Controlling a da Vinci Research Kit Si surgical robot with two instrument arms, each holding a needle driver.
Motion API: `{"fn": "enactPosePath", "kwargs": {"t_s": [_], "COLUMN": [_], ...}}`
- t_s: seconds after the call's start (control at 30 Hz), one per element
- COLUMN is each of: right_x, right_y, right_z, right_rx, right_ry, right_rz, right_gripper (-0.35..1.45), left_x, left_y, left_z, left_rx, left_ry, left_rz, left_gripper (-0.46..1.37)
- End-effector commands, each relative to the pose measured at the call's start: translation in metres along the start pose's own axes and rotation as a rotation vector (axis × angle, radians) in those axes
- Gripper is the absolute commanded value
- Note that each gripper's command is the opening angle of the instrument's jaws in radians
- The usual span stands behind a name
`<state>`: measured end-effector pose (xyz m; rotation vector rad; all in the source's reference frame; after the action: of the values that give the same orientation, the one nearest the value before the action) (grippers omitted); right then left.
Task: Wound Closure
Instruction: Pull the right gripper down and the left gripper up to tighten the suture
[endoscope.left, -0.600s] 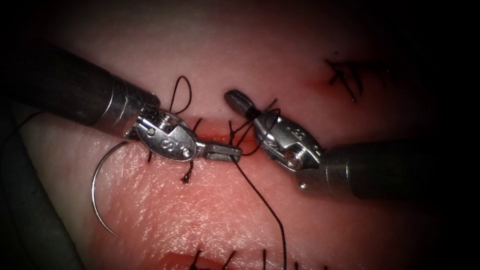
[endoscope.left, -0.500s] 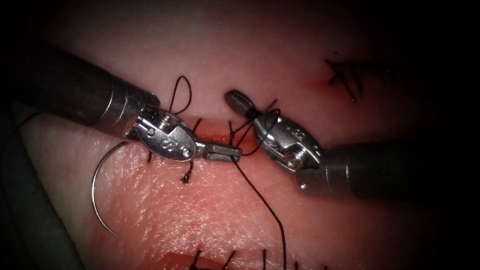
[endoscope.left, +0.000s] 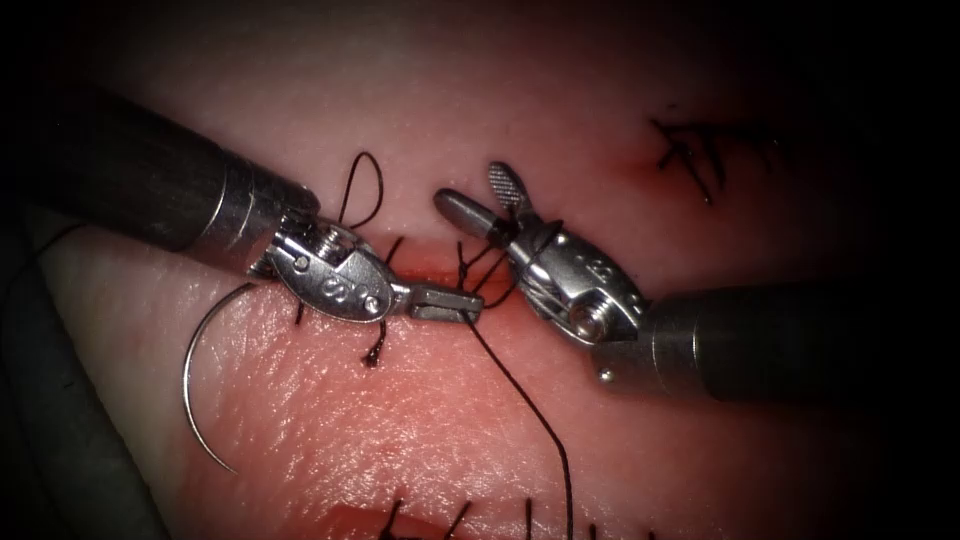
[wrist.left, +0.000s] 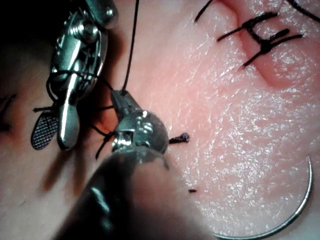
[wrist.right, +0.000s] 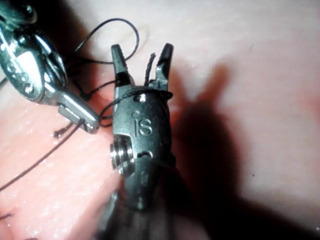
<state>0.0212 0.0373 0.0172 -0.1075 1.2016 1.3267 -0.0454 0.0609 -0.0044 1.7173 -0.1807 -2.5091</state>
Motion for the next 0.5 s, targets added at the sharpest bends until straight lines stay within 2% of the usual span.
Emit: {"fn": "enactPosePath", "kwargs": {"t_s": [0.03,0.5], "right_x": [0.0000,-0.0002], "right_y": [0.0000,-0.0008], "right_z": [-0.0001,-0.0016], "right_rx": [0.001,-0.079], "right_ry": [0.006,0.076], "right_rz": [0.000,-0.006], "right_gripper": [1.25,1.26], "left_x": [0.0001,0.0007], "left_y": [0.0001,0.0005], "left_z": [0.0000,-0.0002], "left_rx": [-0.006,-0.008], "left_ry": [0.000,0.002], "left_rz": [-0.001,-0.004], "left_gripper": [-0.35,-0.35]}}
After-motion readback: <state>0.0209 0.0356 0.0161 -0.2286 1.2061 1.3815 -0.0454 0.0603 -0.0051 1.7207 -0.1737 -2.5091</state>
